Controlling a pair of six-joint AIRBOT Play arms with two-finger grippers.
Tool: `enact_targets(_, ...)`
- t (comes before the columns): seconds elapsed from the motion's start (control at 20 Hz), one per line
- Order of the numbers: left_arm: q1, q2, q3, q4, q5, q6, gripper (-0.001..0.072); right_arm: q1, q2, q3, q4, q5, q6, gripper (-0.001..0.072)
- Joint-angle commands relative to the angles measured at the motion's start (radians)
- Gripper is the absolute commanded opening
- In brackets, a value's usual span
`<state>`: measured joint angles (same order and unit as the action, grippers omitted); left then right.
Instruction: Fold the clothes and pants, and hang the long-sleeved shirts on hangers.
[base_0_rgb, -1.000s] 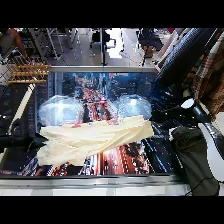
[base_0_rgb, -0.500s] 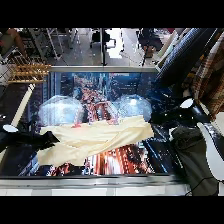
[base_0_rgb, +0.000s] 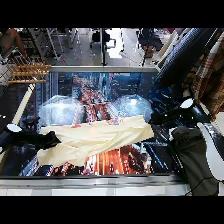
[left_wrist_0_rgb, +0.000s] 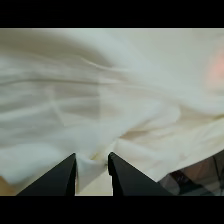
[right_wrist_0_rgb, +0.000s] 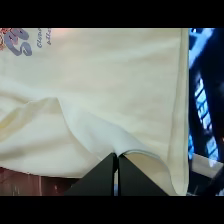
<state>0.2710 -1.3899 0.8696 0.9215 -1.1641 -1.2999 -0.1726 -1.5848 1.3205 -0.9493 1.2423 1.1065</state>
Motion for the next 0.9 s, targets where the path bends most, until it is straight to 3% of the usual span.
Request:
enact_targets(0.0,-0.001,0.0,-0.001,0.017,-0.083,-0.002,0.0193,0.001,-0.001,0.001,0.0,0.004,0.0,0.0015)
enact_targets(0.05,-0.001,0.0,-0.001,0.017,-0.078,-0.002,0.0171,0.001,-0.001,0.001,0.0,0.005,0.0,0.0015)
enact_targets(0.15,-0.001,0.0,-0.001,0.018,-0.067,-0.002,0.0021,0.001,-0.001,0.001,0.0,0.01,0.0,0.0015)
enact_targets(0.2,-0.001,0.0,-0.001,0.018,-0.067,-0.001,0.0007,0.001,-0.001,0.001,0.0,0.017,0.0,0.0015)
enact_targets(0.55,0.085,0.09,0.005,-0.023,-0.075,0.079,0.0003,0.001,0.029,0.002,-0.011,0.066,-0.001,0.0015)
enact_targets(0.85,0.309,0.249,0.018,-0.332,-0.078,0.235,0.0,0.001,0.114,0.069,0.008,0.141,0.013,0.0014)
